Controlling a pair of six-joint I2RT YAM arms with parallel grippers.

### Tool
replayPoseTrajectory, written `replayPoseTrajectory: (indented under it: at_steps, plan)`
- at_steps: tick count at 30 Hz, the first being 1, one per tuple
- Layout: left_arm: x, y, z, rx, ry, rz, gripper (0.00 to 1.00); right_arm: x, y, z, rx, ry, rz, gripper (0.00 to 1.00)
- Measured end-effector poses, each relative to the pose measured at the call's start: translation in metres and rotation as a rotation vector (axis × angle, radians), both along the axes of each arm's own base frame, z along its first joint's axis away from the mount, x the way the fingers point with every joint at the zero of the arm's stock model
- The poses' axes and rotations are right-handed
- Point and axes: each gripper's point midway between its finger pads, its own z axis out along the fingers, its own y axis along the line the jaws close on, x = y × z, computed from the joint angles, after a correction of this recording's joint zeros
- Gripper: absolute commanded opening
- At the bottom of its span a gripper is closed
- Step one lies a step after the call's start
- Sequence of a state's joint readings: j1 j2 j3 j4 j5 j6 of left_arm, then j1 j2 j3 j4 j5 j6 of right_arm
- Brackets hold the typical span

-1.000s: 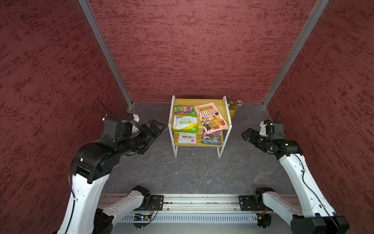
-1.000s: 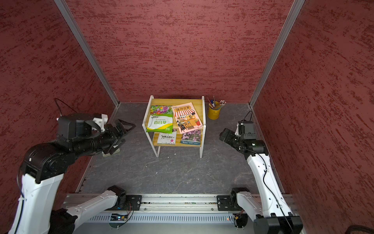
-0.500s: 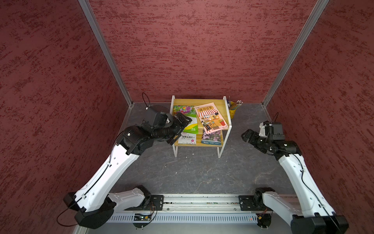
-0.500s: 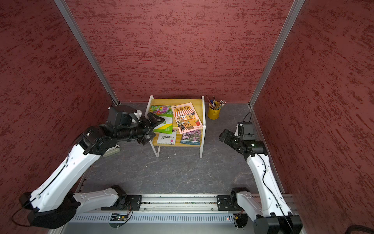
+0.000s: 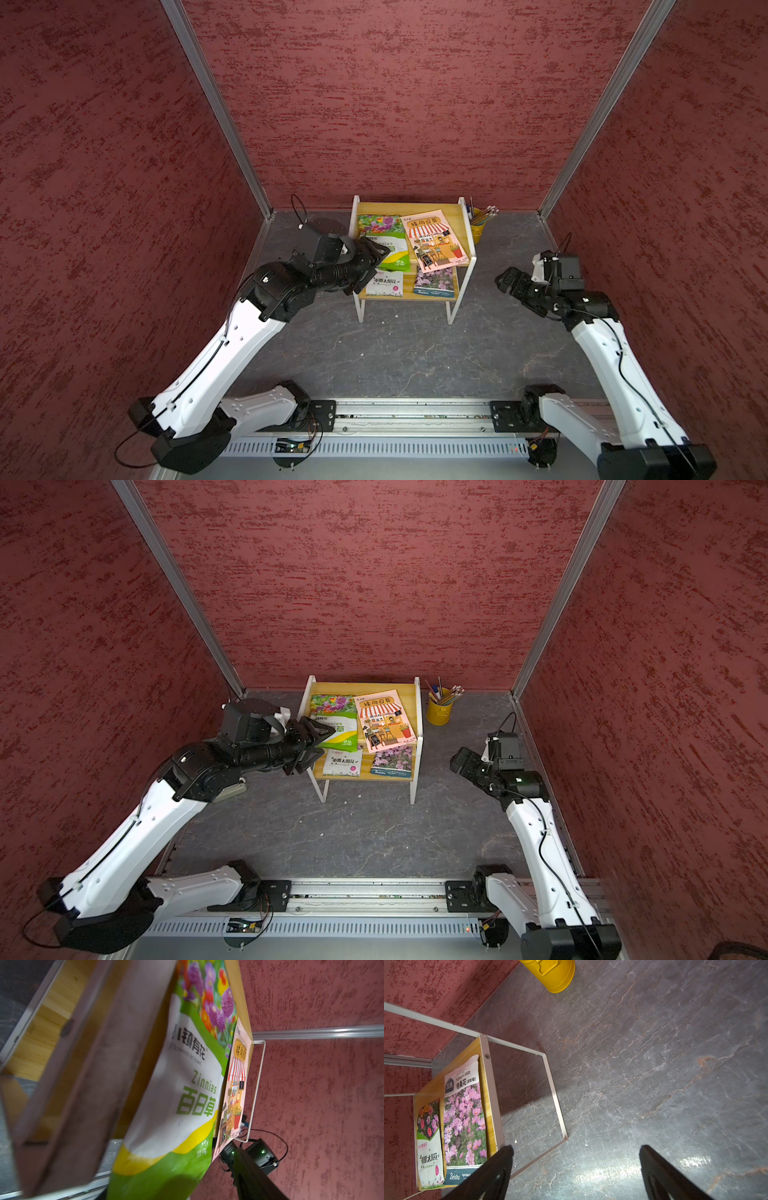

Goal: Take the seed bag off the shelf
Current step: Pick up the seed packet from the shelf.

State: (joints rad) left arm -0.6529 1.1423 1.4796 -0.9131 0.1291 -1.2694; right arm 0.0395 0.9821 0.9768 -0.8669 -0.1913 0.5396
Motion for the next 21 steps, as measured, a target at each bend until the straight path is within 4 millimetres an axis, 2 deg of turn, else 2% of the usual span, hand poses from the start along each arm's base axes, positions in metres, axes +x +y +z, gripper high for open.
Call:
replayPoseTrajectory:
  at_steps: [2,4,8,11,16,21]
  plan:
    - [0.000,0.000,-0.004,0.005,0.008,-0.001,0.49,0.001,0.000,0.000,0.002,0.000,-0.001,0.98]
    - [0.000,0.000,-0.006,0.005,0.013,0.001,0.48,0.002,0.000,-0.001,0.003,0.002,-0.002,0.99]
    - [-0.001,0.001,-0.011,0.001,0.025,0.008,0.33,0.003,0.001,-0.001,0.003,0.000,-0.001,0.98]
    - [-0.004,0.003,-0.013,0.000,0.027,0.009,0.31,0.002,0.001,-0.001,0.005,0.000,0.001,0.98]
    - [-0.004,0.006,-0.012,-0.016,0.023,0.013,0.16,0.003,0.002,0.000,0.009,0.000,0.003,0.98]
    - [-0.001,0.005,-0.007,-0.034,0.009,0.012,0.15,0.004,0.002,-0.002,0.011,0.003,0.002,0.99]
